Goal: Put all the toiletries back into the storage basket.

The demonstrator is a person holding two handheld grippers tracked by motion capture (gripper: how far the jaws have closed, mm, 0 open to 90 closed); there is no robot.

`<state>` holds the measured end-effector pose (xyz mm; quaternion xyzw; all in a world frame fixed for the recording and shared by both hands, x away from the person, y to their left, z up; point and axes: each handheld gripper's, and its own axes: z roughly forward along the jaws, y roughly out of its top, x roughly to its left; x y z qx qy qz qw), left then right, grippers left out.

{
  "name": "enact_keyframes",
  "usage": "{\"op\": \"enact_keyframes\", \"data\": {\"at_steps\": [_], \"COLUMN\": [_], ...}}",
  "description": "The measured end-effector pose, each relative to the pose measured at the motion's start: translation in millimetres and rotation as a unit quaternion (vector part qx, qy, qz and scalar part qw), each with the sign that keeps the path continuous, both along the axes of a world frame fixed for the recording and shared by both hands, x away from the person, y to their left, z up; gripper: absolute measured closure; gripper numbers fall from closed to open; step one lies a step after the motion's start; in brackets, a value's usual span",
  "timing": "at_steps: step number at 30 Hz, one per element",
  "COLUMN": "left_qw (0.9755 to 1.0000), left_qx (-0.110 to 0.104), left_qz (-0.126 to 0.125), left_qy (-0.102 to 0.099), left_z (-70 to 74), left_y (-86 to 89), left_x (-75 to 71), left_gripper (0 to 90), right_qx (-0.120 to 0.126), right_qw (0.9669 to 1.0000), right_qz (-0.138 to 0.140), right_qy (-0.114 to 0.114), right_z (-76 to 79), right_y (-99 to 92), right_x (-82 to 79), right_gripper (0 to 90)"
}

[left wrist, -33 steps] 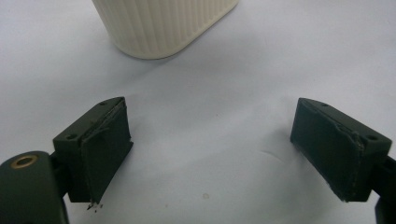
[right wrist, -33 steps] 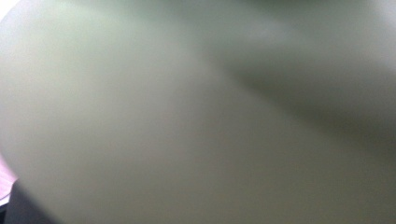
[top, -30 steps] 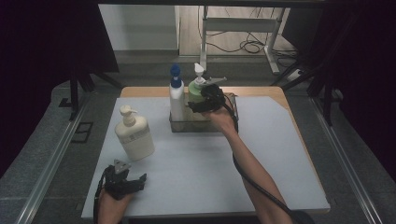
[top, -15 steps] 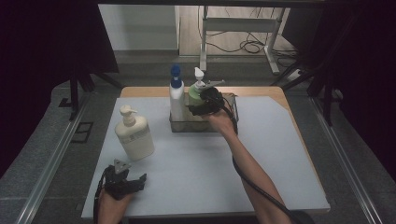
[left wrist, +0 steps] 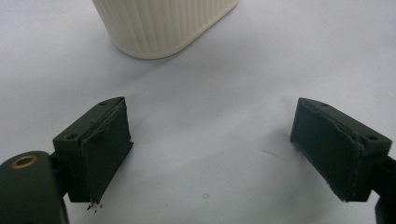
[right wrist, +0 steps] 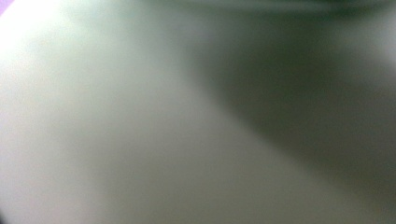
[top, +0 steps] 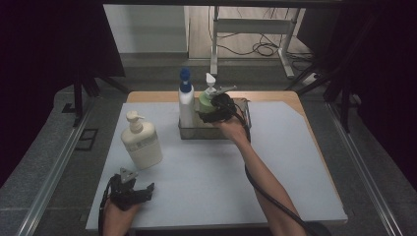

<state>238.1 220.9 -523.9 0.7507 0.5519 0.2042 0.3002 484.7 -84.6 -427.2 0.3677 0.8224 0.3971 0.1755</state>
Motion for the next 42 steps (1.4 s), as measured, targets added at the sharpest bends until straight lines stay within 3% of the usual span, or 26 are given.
{"op": "enact_keyframes", "data": {"at_steps": [14,17,20,25,33,42], "left_qw": [1.0,1.0,1.0,1.0,1.0,1.0], "left_qx": [0.0,0.0,0.0,0.001,0.0,0.0], "left_qz": [0.0,0.0,0.0,0.0,0.0,0.001], "left_qy": [0.0,0.0,0.0,0.0,-0.001,-0.001], "left_z": [0.0,0.0,0.0,0.0,-0.1,-0.1], "left_y": [-0.1,-0.1,-0.1,-0.1,-0.1,-0.2], "left_x": [-0.1,-0.1,-0.1,-0.1,-0.1,-0.1], "left_gripper": [11.8,11.8,11.8,11.8,11.8,11.8], "right_qx": [0.013,0.018,0.018,0.009,0.01,0.007], "right_qw": [0.9998,0.9997,0.9995,0.9991,0.999,0.9981], "right_qz": [0.012,0.017,0.022,0.031,0.037,0.06], "right_qy": [-0.005,-0.008,-0.016,-0.026,-0.022,-0.015], "right_z": [-3.0,-3.6,-2.6,0.1,-2.8,-2.6], "right_y": [-4.8,-5.7,-6.3,-8.5,-24.4,-41.2], "right_x": [2.1,1.1,-1.5,-9.6,-20.9,-31.3], "right_gripper": [10.7,6.3,0.0,0.0,0.0,12.4]}}
